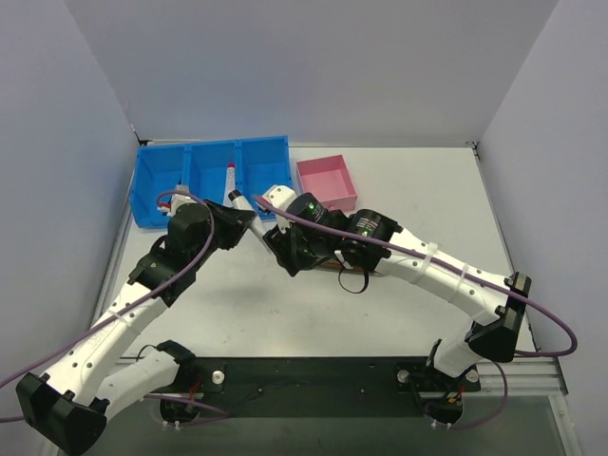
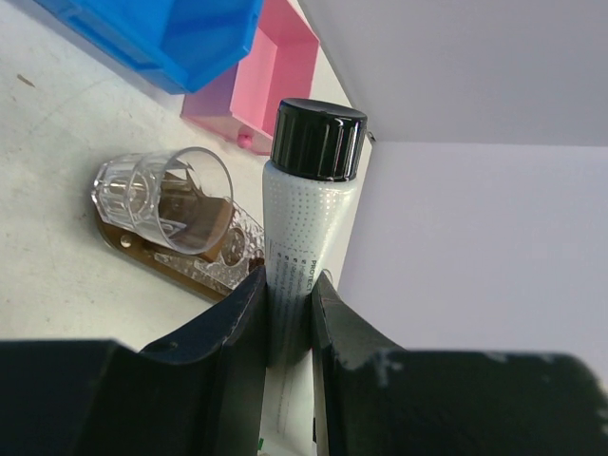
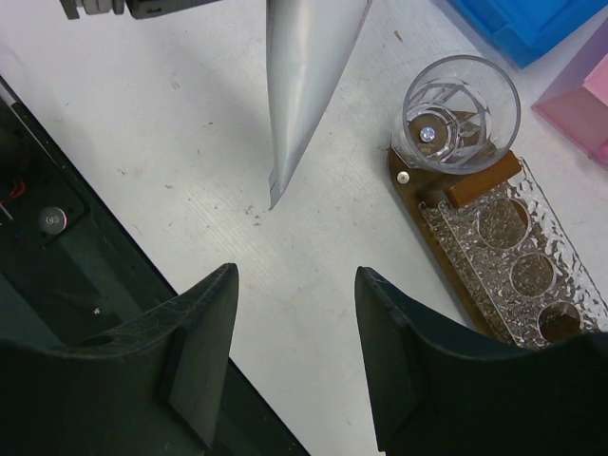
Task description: Prepare toiletry sets of a toothbrush and toothpaste on the tray
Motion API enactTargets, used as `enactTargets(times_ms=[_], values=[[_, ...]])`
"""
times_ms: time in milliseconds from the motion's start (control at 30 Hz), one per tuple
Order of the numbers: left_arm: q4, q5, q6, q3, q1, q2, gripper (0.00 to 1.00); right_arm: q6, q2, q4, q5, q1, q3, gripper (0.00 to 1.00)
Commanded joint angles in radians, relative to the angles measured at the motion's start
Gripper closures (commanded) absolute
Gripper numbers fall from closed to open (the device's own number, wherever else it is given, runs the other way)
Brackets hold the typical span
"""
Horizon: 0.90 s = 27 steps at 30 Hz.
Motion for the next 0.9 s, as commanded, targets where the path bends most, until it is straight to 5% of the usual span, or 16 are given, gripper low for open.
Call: enactTargets(times_ms=[0, 500, 767, 867], values=[[0.081, 0.041, -0.121, -0.021, -0.021, -0.05, 0.78, -0.018, -0.027, 0.028, 0.029, 0.008, -0.007, 0.53], [0.131, 0.024, -0.25, -0.058, -0.113, -0.052, 0.78, -0.079, 0.019, 0.088, 0.092, 0.026, -0.014, 0.61], [0.148, 0.019, -0.272, -0.07, -0.13, -0.049, 0.77, -0.075, 0.029, 0.091, 0.095, 0.014, -0.024, 0.92], [0.162, 0.034, -0.272, -0.085, -0.13, -0.049, 0.62, -0.062, 0.019, 0.093, 0.095, 0.0, -0.027, 1.0]])
